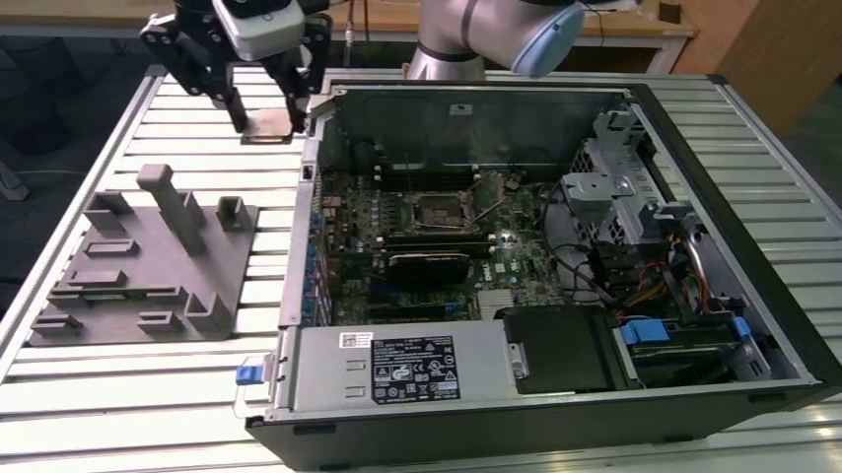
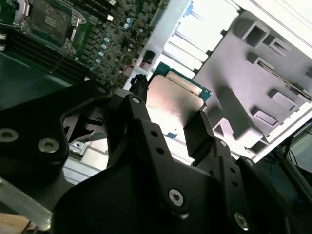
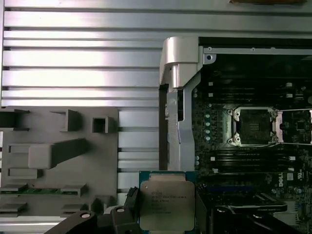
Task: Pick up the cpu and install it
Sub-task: 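Pick up the cpu and move it towards the insertion slot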
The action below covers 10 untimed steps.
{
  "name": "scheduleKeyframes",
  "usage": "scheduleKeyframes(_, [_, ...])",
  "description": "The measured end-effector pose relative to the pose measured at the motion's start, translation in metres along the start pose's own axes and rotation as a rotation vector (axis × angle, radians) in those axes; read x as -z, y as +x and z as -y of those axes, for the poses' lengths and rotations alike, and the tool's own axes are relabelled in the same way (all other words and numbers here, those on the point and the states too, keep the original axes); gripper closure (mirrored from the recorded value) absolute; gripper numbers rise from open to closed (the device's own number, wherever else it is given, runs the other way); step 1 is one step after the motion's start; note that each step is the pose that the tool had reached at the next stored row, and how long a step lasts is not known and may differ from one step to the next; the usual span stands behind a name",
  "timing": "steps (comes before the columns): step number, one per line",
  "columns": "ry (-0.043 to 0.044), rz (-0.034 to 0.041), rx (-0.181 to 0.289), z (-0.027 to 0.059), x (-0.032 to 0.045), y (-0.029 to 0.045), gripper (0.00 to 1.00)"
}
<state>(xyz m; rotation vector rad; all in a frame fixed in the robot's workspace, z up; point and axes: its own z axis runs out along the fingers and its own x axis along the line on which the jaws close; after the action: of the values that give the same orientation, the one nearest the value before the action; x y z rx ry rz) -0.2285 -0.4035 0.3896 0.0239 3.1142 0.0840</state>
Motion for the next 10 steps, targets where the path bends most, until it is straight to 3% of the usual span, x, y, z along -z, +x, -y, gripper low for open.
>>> scheduleKeyframes(10, [0.0000, -0.0018, 0.000, -0.0055, -0.0108, -0.0314, 0.45])
